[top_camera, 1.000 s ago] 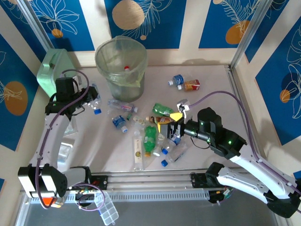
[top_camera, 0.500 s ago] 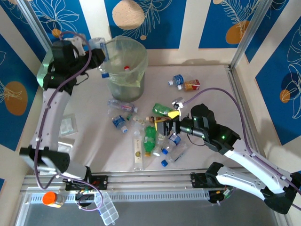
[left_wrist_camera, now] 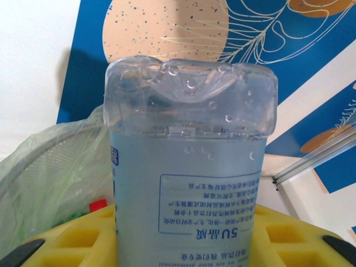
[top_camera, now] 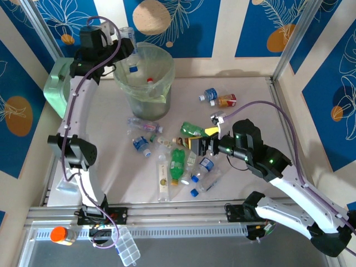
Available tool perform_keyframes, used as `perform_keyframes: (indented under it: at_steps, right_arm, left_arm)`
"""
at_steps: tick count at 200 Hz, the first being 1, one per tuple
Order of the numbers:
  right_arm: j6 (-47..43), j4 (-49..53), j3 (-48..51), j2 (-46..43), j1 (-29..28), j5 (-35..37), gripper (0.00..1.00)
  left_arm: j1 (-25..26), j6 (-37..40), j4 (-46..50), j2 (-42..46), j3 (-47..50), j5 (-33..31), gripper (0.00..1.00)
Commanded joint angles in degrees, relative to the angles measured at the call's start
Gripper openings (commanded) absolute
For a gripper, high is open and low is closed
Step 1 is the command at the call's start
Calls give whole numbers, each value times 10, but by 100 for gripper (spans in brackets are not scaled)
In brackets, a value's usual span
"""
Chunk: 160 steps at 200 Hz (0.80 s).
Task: Put the plastic bottles in the bin
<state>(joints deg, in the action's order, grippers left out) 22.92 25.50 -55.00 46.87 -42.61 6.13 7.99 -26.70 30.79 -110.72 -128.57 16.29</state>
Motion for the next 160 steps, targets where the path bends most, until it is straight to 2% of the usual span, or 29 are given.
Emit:
perform_keyframes:
  at_steps: [1, 60, 106, 132, 160]
  right_arm:
    - [-12, 20, -19, -10, 5, 12, 95]
    - [-5, 22, -18, 3, 12, 1, 95]
    - [-6, 19, -20, 9, 13, 1, 95]
    - [-7, 16, -21, 10, 14, 4, 95]
    - [-2, 13, -21, 11, 14, 0, 95]
  left_arm:
    - [21, 15, 5, -36, -30, -8, 43]
    - [59, 42, 13, -99, -22, -40, 43]
    - [71, 19, -31, -96, 75, -50, 45]
    - [76, 2, -59, -90, 127, -45, 48]
    - [77, 3, -52, -91, 128, -39, 63]
